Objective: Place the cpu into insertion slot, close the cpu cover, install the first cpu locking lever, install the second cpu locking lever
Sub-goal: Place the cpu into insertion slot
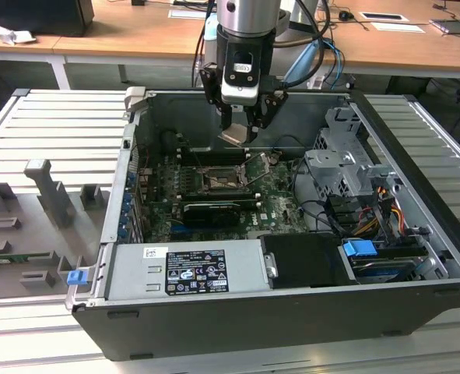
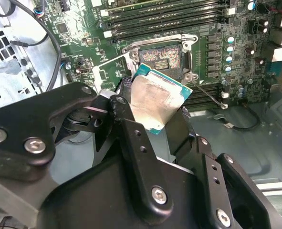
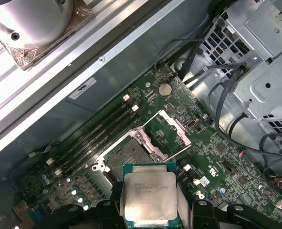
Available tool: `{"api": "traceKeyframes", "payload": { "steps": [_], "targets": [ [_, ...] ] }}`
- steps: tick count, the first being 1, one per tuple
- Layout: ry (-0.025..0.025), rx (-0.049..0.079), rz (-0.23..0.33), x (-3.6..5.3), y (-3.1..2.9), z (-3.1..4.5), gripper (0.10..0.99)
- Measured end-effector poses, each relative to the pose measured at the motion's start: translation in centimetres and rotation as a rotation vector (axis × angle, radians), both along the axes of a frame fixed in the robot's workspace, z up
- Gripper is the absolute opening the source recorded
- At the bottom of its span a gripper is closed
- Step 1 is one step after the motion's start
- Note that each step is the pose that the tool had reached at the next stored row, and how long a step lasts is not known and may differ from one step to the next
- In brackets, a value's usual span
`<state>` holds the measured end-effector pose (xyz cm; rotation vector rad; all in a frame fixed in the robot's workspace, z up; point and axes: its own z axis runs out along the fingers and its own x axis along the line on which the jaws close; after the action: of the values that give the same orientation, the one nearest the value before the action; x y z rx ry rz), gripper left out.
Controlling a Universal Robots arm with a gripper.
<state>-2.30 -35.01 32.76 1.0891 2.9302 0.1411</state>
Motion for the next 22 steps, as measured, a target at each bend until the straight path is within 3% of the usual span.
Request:
{"api": "traceKeyframes", "payload": {
  "steps": [14, 22],
  "targets": [
    [-0.0001, -0.003, -0.083, 0.1, 0.0, -0.24, 0.529],
    [0.0005, -0.004, -0.19, 0.07, 0.02, -0.64, 0.529]
  ]
}}
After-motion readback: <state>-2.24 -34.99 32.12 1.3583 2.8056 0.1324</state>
